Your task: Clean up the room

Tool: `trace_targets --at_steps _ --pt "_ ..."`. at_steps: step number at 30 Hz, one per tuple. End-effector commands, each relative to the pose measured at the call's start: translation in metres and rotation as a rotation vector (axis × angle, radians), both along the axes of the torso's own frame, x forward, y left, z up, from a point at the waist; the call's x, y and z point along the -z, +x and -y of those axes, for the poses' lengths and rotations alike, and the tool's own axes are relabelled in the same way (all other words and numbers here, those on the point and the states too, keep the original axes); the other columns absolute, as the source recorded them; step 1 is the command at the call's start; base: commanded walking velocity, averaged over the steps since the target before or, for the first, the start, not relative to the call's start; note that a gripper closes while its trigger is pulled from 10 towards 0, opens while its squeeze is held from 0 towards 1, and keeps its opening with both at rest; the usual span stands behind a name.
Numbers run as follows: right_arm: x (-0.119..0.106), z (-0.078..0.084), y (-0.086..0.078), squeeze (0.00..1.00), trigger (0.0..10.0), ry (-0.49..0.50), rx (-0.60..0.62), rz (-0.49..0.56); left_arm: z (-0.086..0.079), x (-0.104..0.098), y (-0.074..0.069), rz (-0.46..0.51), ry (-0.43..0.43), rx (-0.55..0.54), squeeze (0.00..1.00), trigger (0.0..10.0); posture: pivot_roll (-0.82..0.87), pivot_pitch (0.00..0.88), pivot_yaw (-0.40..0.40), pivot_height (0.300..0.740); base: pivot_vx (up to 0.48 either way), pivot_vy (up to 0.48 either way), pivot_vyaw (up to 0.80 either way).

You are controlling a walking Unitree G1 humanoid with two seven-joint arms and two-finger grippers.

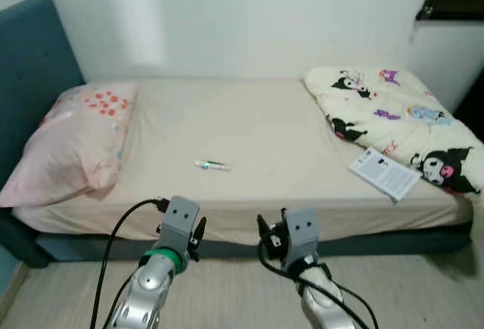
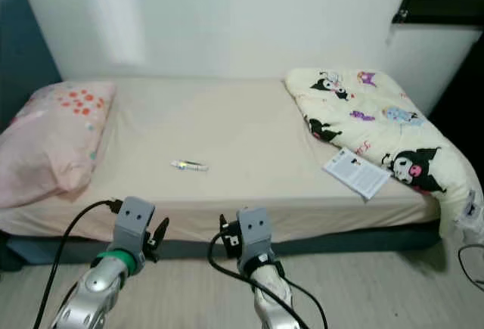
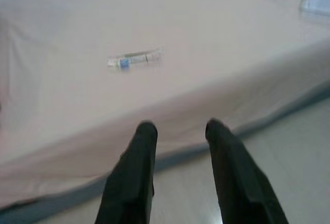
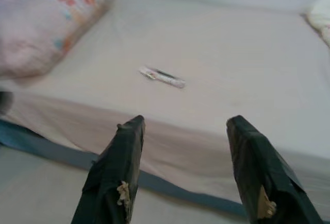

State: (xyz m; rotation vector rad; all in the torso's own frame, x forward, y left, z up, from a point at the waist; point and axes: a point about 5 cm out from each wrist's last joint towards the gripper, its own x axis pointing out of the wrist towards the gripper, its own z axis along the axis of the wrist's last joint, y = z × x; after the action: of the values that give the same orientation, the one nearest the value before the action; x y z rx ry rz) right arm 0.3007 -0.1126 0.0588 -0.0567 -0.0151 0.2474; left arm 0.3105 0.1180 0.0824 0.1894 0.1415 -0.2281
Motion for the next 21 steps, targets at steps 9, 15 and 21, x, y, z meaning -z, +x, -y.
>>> trace_targets --at_steps 9,15,21 --pt "-0.0025 -0.0097 0.0017 0.0 10.0 0.007 -0.024 0.006 -0.0117 0.006 -0.0033 -0.01 0.026 -0.023 0.0 10.0 -0.08 0.009 0.074 0.74 0.48 0.0 0.0" --pt "-0.0019 -0.0089 0.0021 0.0 10.0 0.006 -0.022 0.002 -0.0106 0.006 -0.0033 -0.01 0.025 -0.018 0.0 10.0 -0.08 0.007 0.073 0.74 0.472 0.0 0.0" --pt "-0.001 -0.009 0.0023 0.0 10.0 0.02 -0.017 -0.01 -0.01 0.0066 -0.0033 -0.01 0.024 -0.013 0.0 10.0 -0.08 0.007 0.073 0.74 0.453 0.0 -0.4"
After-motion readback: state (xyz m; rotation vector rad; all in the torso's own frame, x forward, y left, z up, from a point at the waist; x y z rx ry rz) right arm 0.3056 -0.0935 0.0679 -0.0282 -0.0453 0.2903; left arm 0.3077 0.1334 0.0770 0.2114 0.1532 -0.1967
